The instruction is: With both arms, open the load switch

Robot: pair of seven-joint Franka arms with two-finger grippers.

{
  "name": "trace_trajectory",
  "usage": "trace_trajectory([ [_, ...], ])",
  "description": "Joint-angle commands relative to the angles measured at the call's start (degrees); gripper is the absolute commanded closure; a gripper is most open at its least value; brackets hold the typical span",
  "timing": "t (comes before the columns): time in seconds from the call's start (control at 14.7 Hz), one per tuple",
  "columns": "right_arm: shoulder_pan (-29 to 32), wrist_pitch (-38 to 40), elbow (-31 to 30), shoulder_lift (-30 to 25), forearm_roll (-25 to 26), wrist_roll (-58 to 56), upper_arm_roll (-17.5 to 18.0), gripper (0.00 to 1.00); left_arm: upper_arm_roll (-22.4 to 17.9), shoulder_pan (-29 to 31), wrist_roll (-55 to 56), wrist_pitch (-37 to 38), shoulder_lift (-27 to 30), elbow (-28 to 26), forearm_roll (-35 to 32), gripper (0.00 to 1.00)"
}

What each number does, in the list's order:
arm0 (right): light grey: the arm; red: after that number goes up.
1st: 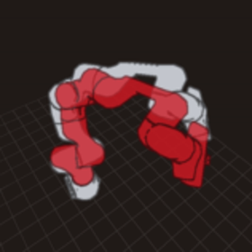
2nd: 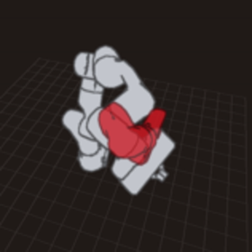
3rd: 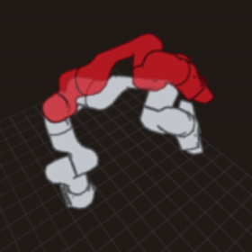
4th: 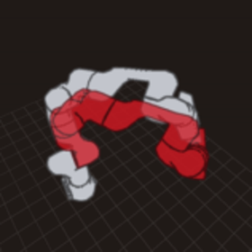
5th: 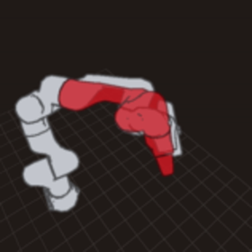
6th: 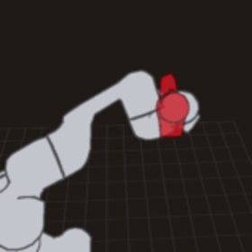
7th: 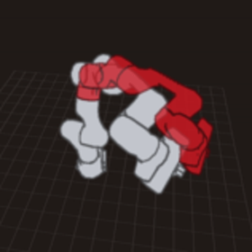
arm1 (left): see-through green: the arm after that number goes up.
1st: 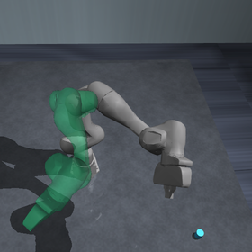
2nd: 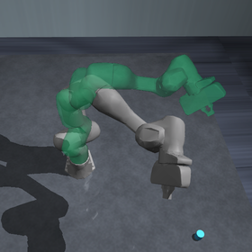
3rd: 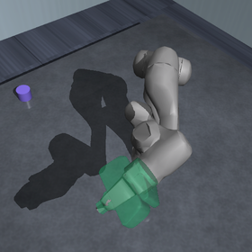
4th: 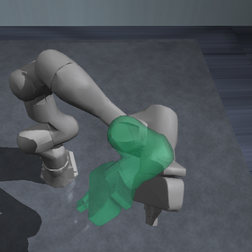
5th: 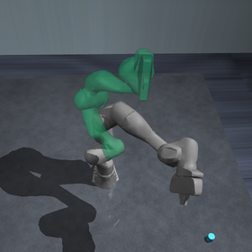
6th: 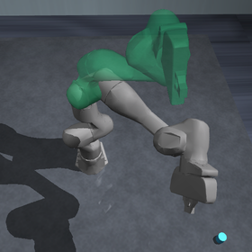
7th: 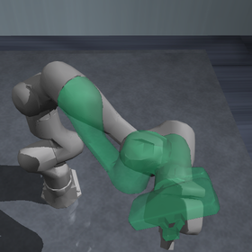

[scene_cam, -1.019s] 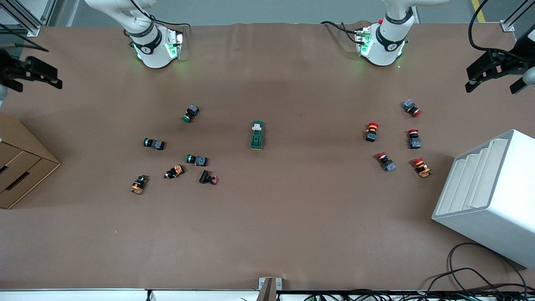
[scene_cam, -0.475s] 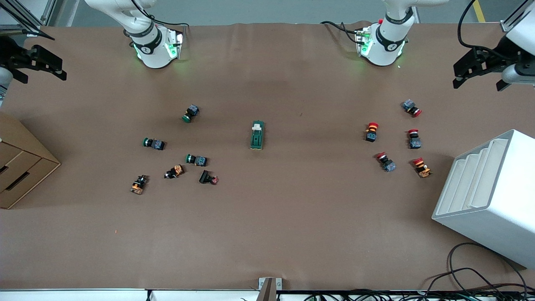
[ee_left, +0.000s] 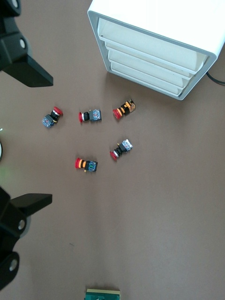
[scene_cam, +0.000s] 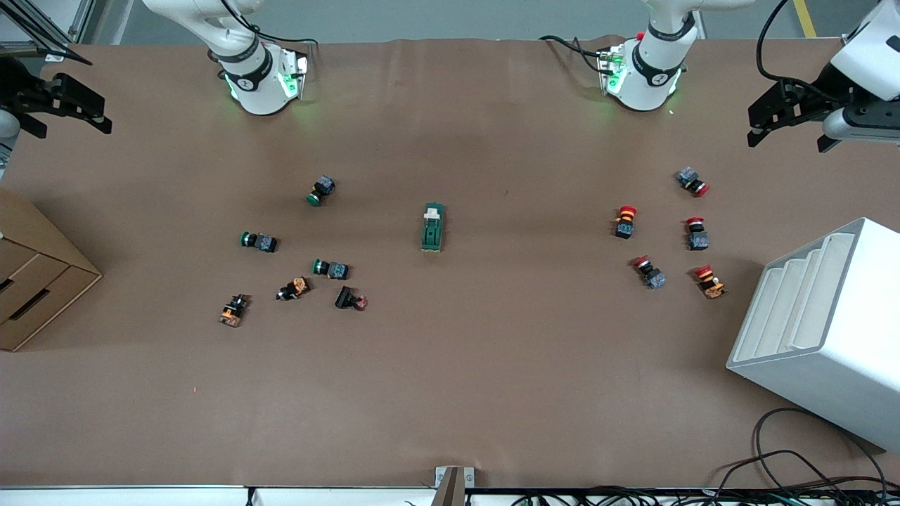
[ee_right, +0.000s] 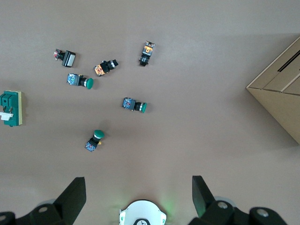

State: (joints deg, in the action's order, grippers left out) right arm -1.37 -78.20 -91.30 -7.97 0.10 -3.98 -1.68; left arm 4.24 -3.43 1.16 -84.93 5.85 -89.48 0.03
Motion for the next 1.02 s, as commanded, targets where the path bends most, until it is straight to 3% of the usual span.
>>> trace_trajectory([
  [0.0, 0.14, -0.90, -1.25, -1.52, -0.45, 1.08, 0.19, 0.00, 0.16, 0.44, 0.33, -0.94, 0.14, -0.78, 0.50, 0.00],
  [0.95, 0.14, -0.55, -1.69, -1.43, -1.41, 2.31, 0.19, 0.00, 0.16, 0.62, 0.69, -1.29, -0.75, 0.80, 0.50, 0.00],
])
